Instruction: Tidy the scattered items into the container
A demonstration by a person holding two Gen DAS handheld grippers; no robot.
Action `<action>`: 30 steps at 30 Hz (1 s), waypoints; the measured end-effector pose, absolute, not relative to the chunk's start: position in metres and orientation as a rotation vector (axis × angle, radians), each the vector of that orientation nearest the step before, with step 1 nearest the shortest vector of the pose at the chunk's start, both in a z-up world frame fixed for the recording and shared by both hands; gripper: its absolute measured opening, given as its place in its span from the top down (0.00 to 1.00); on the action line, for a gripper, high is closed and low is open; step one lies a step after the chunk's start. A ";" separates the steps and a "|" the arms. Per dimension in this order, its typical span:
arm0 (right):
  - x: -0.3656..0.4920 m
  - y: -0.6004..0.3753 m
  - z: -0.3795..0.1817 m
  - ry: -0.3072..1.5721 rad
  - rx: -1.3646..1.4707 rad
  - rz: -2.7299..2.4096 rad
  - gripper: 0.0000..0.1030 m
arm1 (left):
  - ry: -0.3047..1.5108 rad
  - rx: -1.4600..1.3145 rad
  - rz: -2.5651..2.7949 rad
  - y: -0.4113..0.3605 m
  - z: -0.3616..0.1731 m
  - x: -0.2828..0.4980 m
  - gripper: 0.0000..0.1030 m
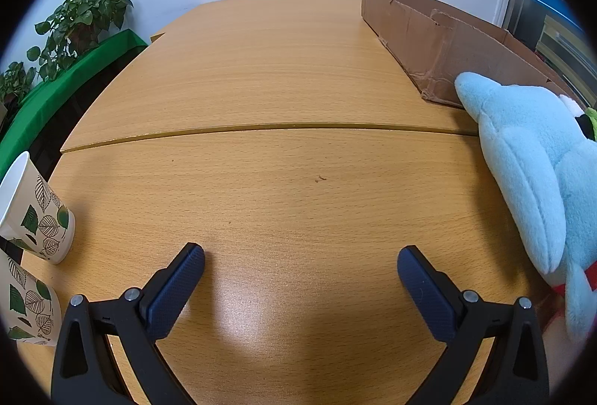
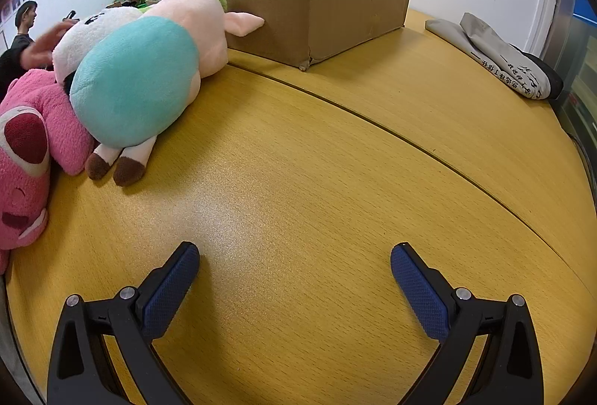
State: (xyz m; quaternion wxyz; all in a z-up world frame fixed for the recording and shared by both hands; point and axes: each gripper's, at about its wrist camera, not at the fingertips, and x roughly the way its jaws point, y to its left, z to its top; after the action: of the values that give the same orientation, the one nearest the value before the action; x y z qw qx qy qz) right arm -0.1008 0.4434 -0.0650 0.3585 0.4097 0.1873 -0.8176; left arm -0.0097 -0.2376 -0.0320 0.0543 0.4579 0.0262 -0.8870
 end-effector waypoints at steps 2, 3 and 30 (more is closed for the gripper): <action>-0.101 0.443 -0.065 0.483 1.057 -2.109 0.00 | 0.080 1.391 -2.694 -0.238 -0.032 -0.010 0.00; -0.101 0.443 -0.065 0.483 1.057 -2.109 0.00 | 0.080 1.391 -2.694 -0.238 -0.032 -0.010 0.00; 0.001 0.425 -0.022 0.095 1.123 -2.615 0.00 | 0.148 1.225 -2.767 -0.196 0.027 0.075 0.00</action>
State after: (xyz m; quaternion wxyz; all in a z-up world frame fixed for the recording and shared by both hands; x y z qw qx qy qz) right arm 0.0013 0.4249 -0.0216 0.1463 0.3901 0.0330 -0.9085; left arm 0.0747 -0.1960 0.0270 0.0557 0.4037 0.0486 -0.9119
